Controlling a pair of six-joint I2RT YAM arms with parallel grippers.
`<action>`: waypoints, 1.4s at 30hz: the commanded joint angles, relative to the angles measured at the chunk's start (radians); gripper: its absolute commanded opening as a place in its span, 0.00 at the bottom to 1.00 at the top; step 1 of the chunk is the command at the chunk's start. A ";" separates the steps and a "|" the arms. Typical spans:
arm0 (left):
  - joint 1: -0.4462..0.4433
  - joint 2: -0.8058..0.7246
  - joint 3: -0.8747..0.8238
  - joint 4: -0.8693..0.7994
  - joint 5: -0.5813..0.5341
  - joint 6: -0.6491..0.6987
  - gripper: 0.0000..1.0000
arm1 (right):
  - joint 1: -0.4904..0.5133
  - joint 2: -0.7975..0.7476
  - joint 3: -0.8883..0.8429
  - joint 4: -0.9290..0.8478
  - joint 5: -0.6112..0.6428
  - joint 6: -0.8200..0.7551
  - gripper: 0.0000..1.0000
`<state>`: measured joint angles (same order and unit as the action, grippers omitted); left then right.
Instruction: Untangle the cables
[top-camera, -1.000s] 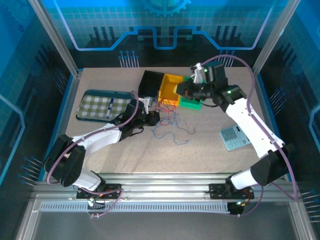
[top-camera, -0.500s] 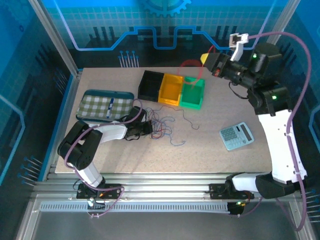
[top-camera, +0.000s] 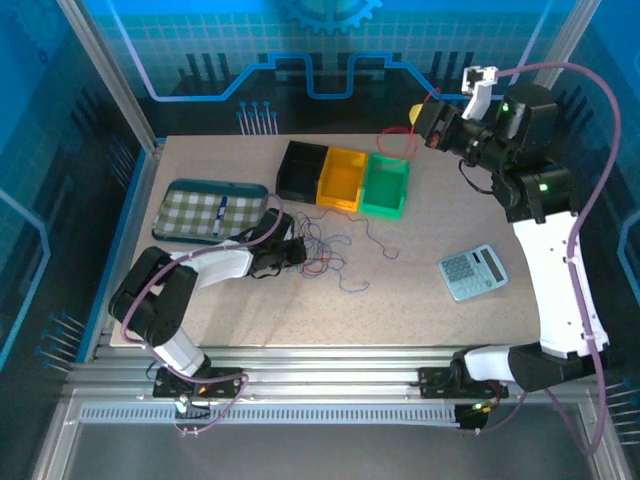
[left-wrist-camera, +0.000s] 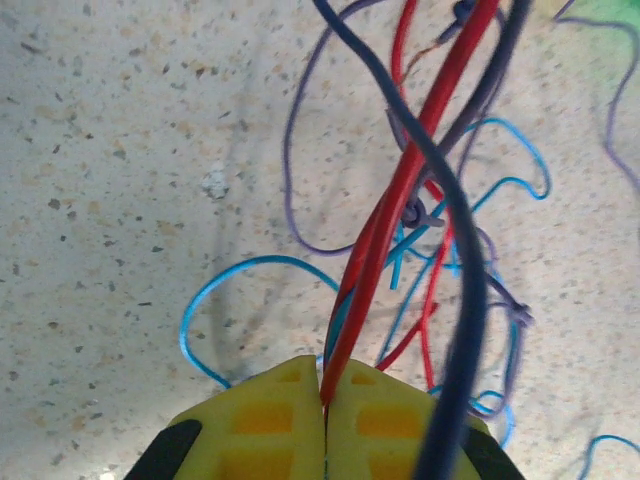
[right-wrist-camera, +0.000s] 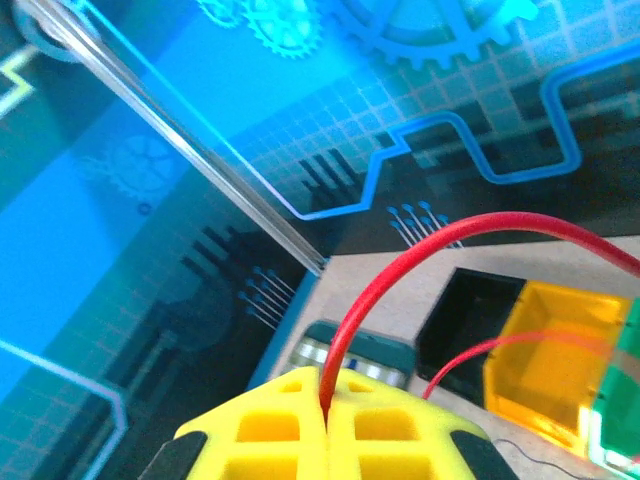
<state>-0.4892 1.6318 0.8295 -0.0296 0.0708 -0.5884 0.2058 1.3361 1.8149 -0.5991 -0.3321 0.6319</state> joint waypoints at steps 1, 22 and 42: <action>-0.008 -0.051 0.023 -0.009 -0.024 -0.084 0.00 | -0.014 0.029 -0.023 -0.020 0.082 -0.066 0.00; -0.055 -0.115 0.071 -0.078 -0.119 -0.129 0.00 | -0.017 0.333 -0.032 -0.002 0.228 -0.201 0.00; -0.106 -0.130 0.090 -0.108 -0.236 -0.152 0.00 | -0.052 0.593 0.065 0.065 0.179 -0.153 0.00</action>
<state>-0.5907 1.5360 0.8898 -0.1093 -0.1322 -0.7536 0.1642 1.8923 1.8549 -0.5705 -0.1574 0.4557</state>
